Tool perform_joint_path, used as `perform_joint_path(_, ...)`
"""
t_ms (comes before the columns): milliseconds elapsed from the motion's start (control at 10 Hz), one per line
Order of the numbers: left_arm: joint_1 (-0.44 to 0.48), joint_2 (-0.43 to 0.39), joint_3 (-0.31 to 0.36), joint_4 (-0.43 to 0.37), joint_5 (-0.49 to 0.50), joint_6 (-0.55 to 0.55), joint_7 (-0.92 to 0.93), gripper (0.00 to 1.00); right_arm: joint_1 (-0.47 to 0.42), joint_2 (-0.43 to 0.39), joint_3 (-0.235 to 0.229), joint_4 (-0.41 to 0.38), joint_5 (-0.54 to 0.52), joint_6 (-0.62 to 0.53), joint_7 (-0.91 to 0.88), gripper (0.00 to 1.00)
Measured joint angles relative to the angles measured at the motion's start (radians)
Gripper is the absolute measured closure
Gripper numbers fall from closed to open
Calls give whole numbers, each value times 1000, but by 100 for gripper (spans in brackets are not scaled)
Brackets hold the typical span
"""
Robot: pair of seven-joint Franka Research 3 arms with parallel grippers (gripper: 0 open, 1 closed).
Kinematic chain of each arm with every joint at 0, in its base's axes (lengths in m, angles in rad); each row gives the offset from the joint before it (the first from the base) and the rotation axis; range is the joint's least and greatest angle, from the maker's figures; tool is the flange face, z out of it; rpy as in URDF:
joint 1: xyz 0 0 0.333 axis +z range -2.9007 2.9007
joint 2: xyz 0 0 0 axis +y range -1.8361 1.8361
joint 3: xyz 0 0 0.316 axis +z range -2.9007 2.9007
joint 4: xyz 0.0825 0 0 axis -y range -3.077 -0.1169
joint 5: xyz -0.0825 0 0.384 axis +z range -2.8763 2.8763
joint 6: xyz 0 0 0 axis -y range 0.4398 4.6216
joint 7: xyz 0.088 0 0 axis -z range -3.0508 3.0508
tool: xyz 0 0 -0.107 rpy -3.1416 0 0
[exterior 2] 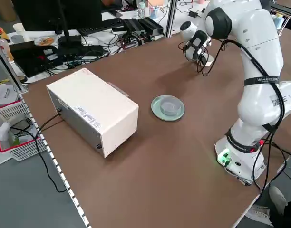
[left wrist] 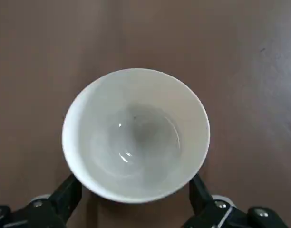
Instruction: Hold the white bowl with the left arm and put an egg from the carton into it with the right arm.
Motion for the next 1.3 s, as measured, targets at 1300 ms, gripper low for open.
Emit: perform_joint_path(1300, 1, -1, 1, -3, 0, 0, 0, 0, 87, 117, 29, -9, 9, 219, 19, 40)
